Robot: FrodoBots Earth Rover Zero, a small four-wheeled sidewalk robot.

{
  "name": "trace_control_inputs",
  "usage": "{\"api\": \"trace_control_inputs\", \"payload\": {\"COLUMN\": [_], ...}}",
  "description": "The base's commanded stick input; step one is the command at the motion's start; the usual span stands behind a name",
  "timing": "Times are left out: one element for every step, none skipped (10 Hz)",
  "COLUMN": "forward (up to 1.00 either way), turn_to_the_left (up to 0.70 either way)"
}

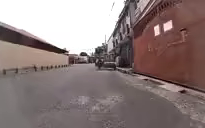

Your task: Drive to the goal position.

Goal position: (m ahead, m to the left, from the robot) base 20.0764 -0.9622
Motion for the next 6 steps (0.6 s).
{"api": "trace_control_inputs", "payload": {"forward": [0.7,0.7,0.7,0.7,0.7,0.7], "turn_to_the_left": [0.0,0.0,0.0,0.0,0.0,0.0]}}
